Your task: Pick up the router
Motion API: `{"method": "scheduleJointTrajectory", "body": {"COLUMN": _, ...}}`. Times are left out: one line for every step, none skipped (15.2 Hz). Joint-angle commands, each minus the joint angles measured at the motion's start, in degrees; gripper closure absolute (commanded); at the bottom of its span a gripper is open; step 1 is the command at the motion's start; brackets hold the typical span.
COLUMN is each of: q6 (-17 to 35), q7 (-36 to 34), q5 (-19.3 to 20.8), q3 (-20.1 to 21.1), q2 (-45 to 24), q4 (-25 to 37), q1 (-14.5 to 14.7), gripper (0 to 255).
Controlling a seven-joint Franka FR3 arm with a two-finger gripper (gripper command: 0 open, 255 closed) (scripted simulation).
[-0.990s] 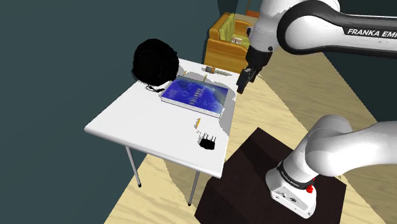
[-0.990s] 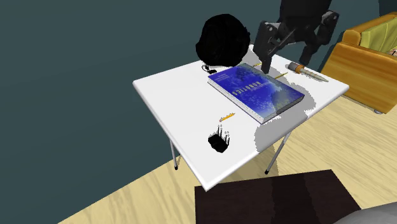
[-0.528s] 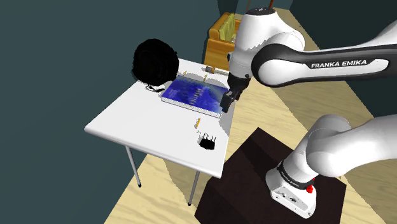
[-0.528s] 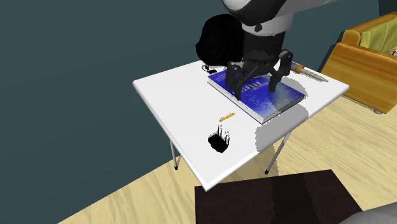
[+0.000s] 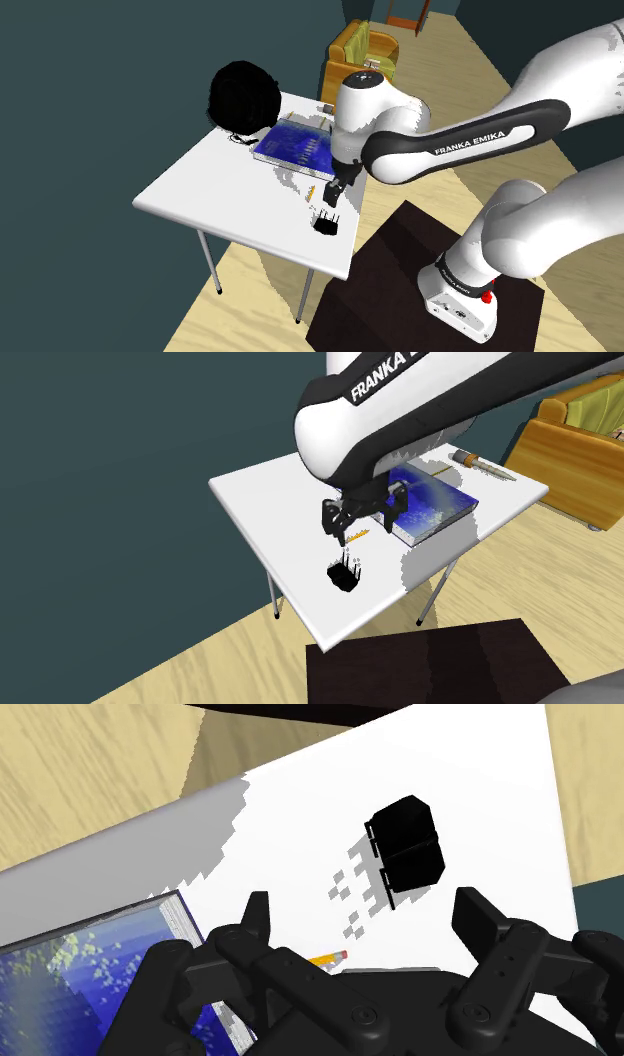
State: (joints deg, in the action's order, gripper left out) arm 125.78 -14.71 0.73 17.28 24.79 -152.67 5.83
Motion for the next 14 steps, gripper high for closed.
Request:
{"method": "scheduleJointTrajectory", "body": {"q6": 3.6, "q7": -2.5, "q5": 0.7, "q3": 2.0, "q2": -4.3, "q4": 0.0, "q1": 0.0, "gripper": 0}}
{"method": "scheduleJointTrajectory", "body": {"q6": 5.3, "q7": -3.8, "q5": 1.4, "q3": 2.9, "q2": -6.5, "q4": 0.1, "q1": -0.1, "gripper": 0}}
{"method": "scheduleJointTrajectory", "body": {"q6": 7.0, "q7": -5.2, "q5": 2.2, "q3": 3.8, "q2": -8.8, "q4": 0.3, "q1": -0.3, "gripper": 0}}
{"method": "scheduleJointTrajectory", "body": {"q6": 8.6, "q7": -6.7, "q5": 3.2, "q3": 4.7, "q2": -11.2, "q4": 0.6, "q1": -0.5, "gripper": 0}}
{"method": "scheduleJointTrajectory", "body": {"q6": 10.2, "q7": -8.3, "q5": 4.4, "q3": 5.5, "q2": -13.6, "q4": 1.0, "q1": -0.8, "gripper": 0}}
{"method": "scheduleJointTrajectory", "body": {"q6": 10.8, "q7": -9.0, "q5": 5.0, "q3": 5.8, "q2": -14.7, "q4": 1.1, "q1": -0.9, "gripper": 0}}
{"method": "scheduleJointTrajectory", "body": {"q6": 11.7, "q7": -9.5, "q5": 5.6, "q3": 5.9, "q2": -15.5, "q4": 1.0, "q1": -1.0, "gripper": 0}}
{"method": "scheduleJointTrajectory", "body": {"q6": 12.6, "q7": -10.0, "q5": 6.1, "q3": 6.0, "q2": -16.3, "q4": 0.8, "q1": -1.2, "gripper": 0}}
{"method": "scheduleJointTrajectory", "body": {"q6": 13.5, "q7": -10.5, "q5": 6.7, "q3": 6.1, "q2": -17.1, "q4": 0.6, "q1": -1.3, "gripper": 0}}
{"method": "scheduleJointTrajectory", "body": {"q6": 14.4, "q7": -11.0, "q5": 7.4, "q3": 6.2, "q2": -17.9, "q4": 0.5, "q1": -1.5, "gripper": 0}}
{"method": "scheduleJointTrajectory", "body": {"q6": 15.3, "q7": -11.6, "q5": 8.1, "q3": 6.3, "q2": -18.8, "q4": 0.4, "q1": -1.7, "gripper": 0}}
{"method": "scheduleJointTrajectory", "body": {"q6": 16.1, "q7": -12.3, "q5": 8.8, "q3": 6.3, "q2": -19.7, "q4": 0.3, "q1": -1.9, "gripper": 0}}
{"method": "scheduleJointTrajectory", "body": {"q6": 17.5, "q7": -13.3, "q5": 10.1, "q3": 6.4, "q2": -21.1, "q4": 0.2, "q1": -2.2, "gripper": 0}}
{"method": "scheduleJointTrajectory", "body": {"q6": 17.5, "q7": -13.3, "q5": 10.1, "q3": 6.4, "q2": -21.1, "q4": 0.2, "q1": -2.1, "gripper": 0}}
